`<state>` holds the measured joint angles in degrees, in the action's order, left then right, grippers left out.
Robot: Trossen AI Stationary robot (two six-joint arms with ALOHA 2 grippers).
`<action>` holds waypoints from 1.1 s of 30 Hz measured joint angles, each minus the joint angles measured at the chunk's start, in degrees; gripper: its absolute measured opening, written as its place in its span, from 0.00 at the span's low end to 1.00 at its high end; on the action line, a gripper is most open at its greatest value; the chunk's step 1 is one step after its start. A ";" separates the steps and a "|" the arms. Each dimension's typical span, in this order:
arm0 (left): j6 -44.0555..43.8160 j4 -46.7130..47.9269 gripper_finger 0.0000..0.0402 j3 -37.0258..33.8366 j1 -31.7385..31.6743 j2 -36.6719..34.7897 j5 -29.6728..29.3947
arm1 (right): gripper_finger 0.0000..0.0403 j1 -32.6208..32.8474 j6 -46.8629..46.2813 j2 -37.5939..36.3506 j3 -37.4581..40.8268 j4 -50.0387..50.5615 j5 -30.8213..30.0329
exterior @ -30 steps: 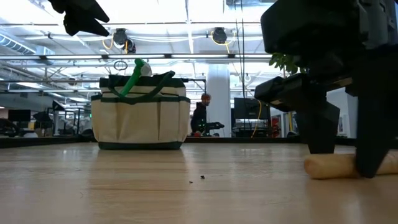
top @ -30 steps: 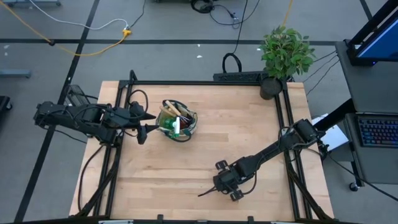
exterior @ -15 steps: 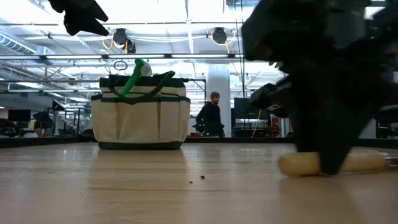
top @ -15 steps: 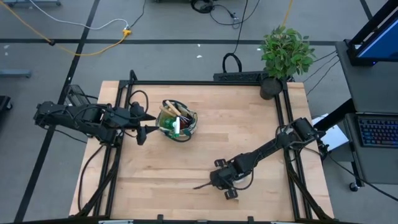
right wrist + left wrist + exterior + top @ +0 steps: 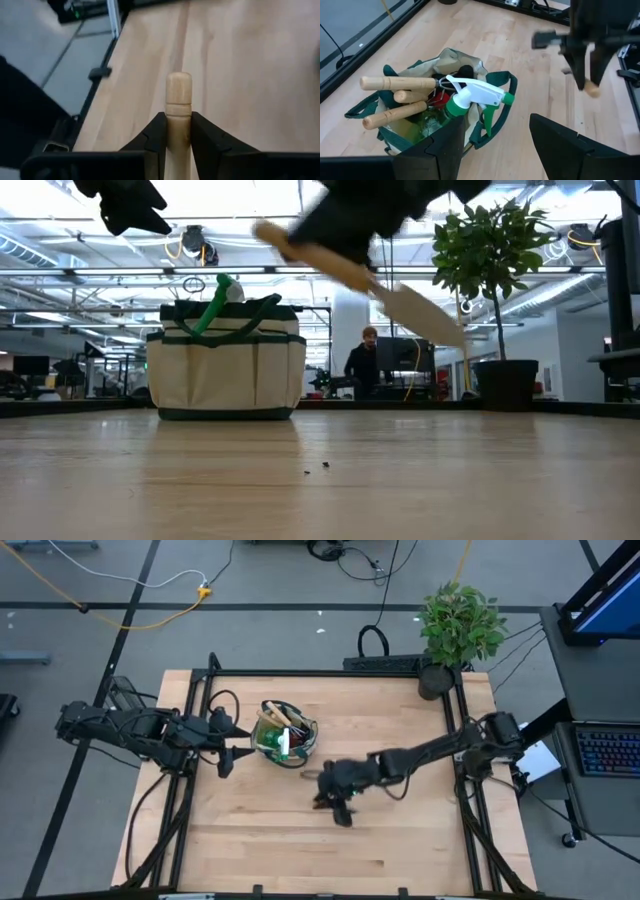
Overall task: Pick & Place Garden tools in Gardening bag
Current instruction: Put the brown trowel into the gardening bag
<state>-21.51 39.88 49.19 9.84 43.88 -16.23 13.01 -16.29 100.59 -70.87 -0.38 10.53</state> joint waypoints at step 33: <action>-2.62 -1.18 0.57 0.00 0.20 0.00 -3.21 | 0.14 -26.19 4.05 -3.79 0.09 -41.69 5.54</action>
<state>-24.13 38.70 49.19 10.04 43.88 -19.44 -13.17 -12.24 96.79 -70.78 -42.07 16.07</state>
